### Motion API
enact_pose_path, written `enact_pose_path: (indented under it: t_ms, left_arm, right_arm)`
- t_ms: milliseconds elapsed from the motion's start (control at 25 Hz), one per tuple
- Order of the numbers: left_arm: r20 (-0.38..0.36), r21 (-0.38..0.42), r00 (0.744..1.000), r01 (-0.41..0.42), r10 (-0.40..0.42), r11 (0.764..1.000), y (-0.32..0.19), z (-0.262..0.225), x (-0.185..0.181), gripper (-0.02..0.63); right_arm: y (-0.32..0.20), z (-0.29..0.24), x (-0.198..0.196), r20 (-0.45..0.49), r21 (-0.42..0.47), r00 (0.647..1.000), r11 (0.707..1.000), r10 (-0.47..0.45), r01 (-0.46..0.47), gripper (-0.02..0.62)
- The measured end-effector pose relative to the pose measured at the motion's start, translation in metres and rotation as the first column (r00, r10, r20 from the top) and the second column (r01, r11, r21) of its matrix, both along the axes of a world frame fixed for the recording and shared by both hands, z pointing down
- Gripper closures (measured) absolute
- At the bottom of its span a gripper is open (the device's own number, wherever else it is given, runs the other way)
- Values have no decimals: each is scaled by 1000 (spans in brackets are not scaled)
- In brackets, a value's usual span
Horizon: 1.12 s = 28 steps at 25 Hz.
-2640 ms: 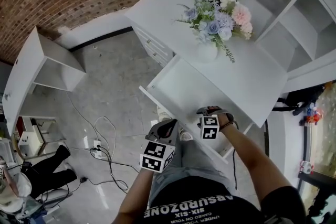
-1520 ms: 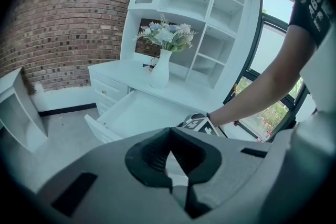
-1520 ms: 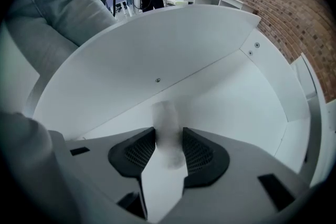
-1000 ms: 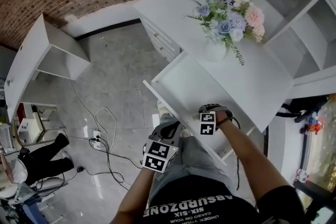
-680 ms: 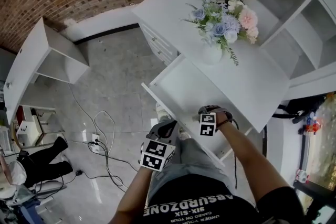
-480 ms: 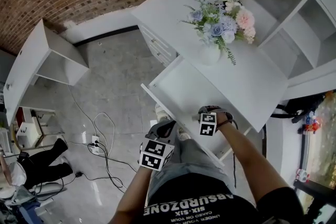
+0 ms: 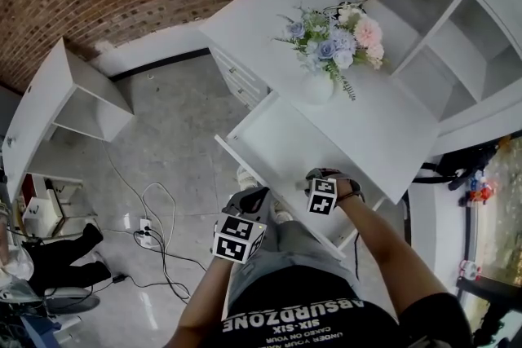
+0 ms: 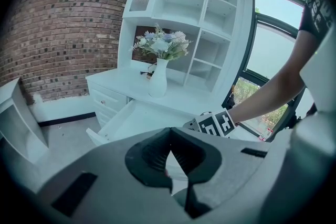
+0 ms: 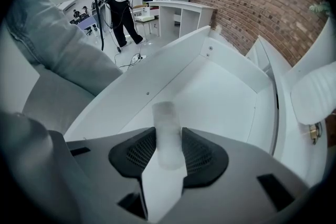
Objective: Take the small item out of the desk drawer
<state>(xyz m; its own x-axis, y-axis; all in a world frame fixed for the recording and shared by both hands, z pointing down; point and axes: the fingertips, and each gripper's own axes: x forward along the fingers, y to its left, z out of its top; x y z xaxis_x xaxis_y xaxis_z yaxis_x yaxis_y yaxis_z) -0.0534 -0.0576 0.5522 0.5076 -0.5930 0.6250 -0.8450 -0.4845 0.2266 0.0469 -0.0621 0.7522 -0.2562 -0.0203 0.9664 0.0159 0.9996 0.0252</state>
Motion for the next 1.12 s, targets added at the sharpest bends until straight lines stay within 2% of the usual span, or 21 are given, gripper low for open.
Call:
enact_pose_path:
  t_ms: [440,680,1120]
  left_arm:
    - [-2,13,1000,-10,10,1000,1,-6,2,600]
    - [0,12,1000,-6,6,1000,3,-7,-3,600]
    - [-3,19,1000,-13,13,1000,2,-8,-1,600]
  right_arm:
    - [5,-23,1,66,-45,986,988,154,-151,449]
    - [5,-40,1,123,-79,956,963,265,-257,449]
    - [7,-65,2,189,-126,898,917,398,-380,449]
